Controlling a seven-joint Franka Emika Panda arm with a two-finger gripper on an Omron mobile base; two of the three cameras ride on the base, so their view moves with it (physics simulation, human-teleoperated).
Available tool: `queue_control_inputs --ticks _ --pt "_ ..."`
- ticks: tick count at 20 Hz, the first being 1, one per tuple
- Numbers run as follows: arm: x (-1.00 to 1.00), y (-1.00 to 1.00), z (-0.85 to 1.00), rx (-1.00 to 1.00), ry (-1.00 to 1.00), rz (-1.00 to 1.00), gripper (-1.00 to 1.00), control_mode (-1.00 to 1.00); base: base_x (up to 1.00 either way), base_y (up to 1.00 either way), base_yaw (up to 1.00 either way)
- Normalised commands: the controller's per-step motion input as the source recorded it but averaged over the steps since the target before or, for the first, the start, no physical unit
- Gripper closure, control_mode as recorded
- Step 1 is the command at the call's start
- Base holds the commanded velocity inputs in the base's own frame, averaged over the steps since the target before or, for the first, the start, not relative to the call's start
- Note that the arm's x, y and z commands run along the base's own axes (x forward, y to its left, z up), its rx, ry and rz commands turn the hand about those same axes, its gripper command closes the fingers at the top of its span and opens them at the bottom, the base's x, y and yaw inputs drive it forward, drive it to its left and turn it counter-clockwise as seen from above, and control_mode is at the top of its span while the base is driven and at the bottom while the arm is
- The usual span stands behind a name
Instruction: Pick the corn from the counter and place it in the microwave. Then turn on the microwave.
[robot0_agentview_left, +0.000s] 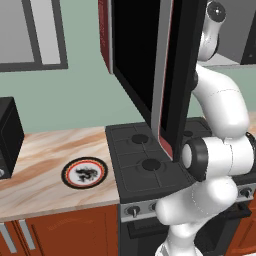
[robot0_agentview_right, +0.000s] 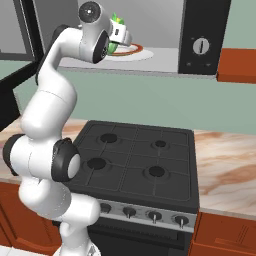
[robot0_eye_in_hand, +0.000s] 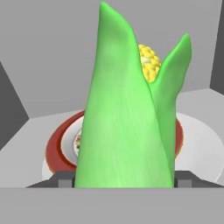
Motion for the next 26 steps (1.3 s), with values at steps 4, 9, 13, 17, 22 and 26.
queue_control_inputs --ticks 4,9,13,17,22,26 --pt "0.24 0.03 0.0 0.0 0.01 0.0 1.0 -1.0 0.0 0.0 0.0" --pt "0.23 0.04 0.0 0.0 0.02 0.0 1.0 -1.0 0.0 0.0 0.0" --pt "0.2 0.03 0.0 0.0 0.01 0.0 1.0 -1.0 0.0 0.0 0.0" --pt "0.2 0.02 0.0 0.0 0.01 0.0 1.0 -1.0 0.0 0.0 0.0" --pt "0.19 0.04 0.0 0.0 0.0 0.0 1.0 -1.0 0.0 0.0 0.0" --pt "0.14 0.02 0.0 0.0 0.0 0.0 1.0 -1.0 0.0 0.0 0.0"
